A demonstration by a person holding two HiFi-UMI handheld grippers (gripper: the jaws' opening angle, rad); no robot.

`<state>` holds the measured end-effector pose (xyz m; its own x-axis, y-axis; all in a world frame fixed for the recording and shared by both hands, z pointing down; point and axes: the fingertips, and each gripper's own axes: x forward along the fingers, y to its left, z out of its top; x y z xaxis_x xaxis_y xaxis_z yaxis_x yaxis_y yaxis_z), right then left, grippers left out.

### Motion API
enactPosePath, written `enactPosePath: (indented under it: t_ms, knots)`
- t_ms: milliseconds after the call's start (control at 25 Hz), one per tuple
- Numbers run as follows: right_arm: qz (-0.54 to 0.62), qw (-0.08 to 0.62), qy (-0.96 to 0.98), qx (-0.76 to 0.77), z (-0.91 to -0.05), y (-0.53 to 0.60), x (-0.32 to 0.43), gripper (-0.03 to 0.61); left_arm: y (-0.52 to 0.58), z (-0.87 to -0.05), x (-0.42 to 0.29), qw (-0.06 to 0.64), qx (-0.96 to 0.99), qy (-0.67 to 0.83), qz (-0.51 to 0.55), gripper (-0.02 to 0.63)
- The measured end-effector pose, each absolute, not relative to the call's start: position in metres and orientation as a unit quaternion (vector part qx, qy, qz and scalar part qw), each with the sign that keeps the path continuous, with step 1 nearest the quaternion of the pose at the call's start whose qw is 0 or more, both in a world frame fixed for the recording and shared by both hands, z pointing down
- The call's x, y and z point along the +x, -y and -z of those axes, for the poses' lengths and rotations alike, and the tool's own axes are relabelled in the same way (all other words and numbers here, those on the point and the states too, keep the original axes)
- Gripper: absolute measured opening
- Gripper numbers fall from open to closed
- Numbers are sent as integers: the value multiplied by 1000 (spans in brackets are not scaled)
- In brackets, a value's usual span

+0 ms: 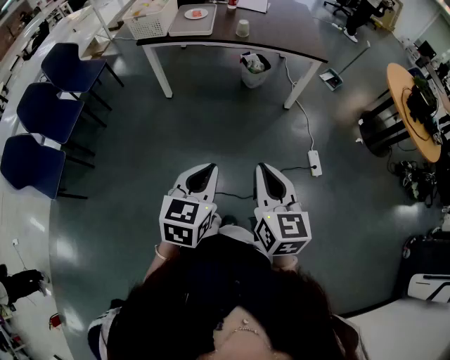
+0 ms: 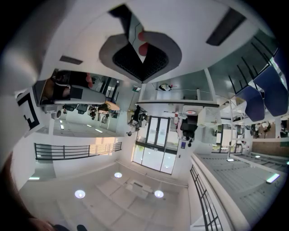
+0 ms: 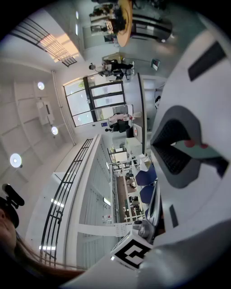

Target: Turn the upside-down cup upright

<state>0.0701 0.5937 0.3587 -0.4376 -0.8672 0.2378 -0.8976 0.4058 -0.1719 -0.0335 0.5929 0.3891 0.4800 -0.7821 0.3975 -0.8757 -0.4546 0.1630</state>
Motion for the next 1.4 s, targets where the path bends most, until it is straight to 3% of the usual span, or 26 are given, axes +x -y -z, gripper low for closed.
enactPosePath:
  t_ms: [880,1400]
  knots:
    - [-117,42,854,506,-362,-561,95,17,-572,-401,-13,180,826,516,-140,2]
    - [-122,31,859,496,-363,-439,65,17,-437,-395,-34,175,840,499,-120,2]
